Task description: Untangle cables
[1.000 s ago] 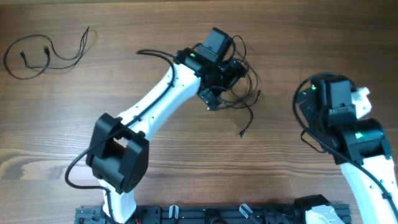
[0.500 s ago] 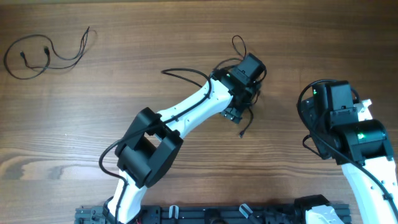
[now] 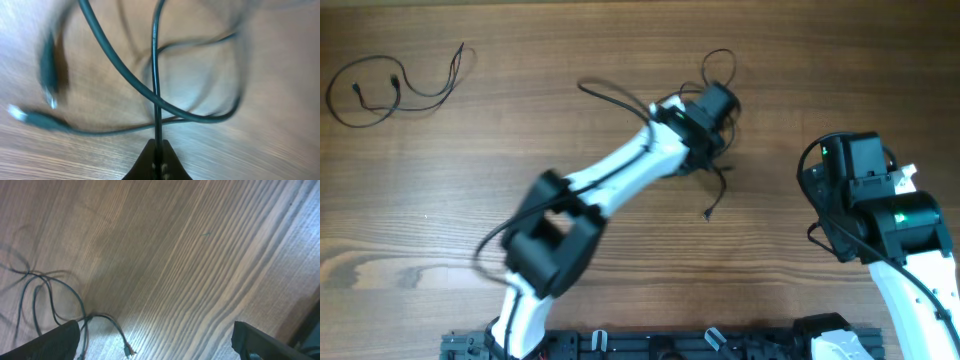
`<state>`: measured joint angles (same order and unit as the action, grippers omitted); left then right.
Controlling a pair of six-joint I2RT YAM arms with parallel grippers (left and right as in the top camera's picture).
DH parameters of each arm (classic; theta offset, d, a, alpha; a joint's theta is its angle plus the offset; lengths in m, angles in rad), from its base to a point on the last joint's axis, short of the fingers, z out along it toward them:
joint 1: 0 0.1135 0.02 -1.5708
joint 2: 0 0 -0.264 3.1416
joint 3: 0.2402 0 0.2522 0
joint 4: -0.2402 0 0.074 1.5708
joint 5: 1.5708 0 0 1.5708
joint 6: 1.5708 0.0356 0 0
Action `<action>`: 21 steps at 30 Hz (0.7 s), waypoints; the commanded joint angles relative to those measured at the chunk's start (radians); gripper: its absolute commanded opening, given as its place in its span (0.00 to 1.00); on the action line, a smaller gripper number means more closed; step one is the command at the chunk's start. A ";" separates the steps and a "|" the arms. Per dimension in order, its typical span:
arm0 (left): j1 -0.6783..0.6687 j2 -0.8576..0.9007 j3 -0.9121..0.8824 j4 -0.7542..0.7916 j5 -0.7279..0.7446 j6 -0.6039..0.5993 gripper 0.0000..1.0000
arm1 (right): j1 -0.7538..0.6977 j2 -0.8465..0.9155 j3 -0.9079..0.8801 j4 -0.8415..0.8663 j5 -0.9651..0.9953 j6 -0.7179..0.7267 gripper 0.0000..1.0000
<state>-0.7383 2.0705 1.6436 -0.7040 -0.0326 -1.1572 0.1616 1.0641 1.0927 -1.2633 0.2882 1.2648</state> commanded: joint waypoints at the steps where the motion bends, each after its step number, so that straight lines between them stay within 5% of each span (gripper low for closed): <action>1: 0.100 -0.255 0.039 0.000 -0.024 0.330 0.04 | -0.004 0.059 -0.002 0.039 -0.048 0.020 1.00; 7: 0.241 -0.488 0.039 -0.026 -0.010 0.500 0.08 | -0.004 0.250 -0.002 0.200 -0.240 0.003 1.00; 14: 0.294 -0.488 0.039 -0.056 -0.068 0.578 0.11 | -0.004 0.464 -0.002 0.386 -0.586 -0.379 1.00; 15: 0.312 -0.488 0.039 -0.057 -0.071 0.578 0.20 | -0.004 0.483 -0.002 0.388 -0.586 -0.396 1.00; 18: 0.357 -0.483 0.038 -0.084 -0.070 0.577 0.80 | -0.004 0.515 -0.002 0.393 -0.577 -0.409 1.00; 21: 0.378 -0.449 0.038 -0.134 -0.070 0.577 0.91 | -0.004 0.518 -0.002 0.458 -0.563 -0.399 1.00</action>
<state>-0.3767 1.5829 1.6768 -0.8104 -0.0856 -0.5888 0.1608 1.5635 1.0927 -0.8364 -0.2661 0.8841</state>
